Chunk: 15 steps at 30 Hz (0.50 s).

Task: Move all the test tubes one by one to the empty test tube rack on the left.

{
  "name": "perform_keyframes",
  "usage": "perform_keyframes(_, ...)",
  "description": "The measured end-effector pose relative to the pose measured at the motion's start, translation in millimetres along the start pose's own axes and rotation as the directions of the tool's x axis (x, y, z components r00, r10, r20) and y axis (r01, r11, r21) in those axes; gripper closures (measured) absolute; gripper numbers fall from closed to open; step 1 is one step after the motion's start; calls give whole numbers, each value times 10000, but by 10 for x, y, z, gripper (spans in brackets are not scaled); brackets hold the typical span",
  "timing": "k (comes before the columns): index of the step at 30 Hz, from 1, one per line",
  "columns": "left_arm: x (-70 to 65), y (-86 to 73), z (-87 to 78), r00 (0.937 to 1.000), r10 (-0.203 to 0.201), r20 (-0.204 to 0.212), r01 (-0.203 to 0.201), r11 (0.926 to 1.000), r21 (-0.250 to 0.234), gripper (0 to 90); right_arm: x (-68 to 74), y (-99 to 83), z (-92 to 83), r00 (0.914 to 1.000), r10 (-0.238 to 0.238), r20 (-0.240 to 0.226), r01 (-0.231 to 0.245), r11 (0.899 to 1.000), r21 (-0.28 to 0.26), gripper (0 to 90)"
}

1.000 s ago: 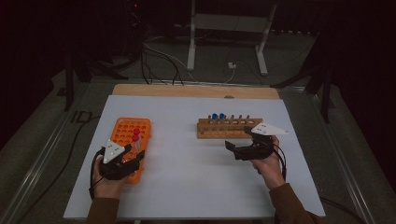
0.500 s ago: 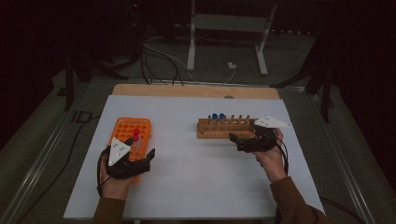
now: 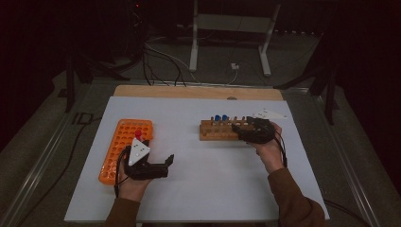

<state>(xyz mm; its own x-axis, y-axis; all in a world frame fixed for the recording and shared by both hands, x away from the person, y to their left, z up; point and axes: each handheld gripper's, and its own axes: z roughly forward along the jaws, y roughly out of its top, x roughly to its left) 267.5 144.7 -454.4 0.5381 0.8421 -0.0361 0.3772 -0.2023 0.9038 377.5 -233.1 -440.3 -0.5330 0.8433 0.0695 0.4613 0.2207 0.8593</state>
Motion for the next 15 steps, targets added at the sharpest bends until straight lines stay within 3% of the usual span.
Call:
perform_keyframes(3,-43,8,56,9999,38,134,-39,10000,69,4,-12,-14,64,9999,-17,101,18,10000,-9,461)
perform_keyframes(7,-78,19,117,9997,41,252,-44,9999,107,4,5,-8,142,9998,-122,151,123,9999,-84,579)
perform_keyframes(15,-117,21,181,9993,22,377,-29,9998,176,5,11,17,325,9999,123,-9,-123,9998,134,674)
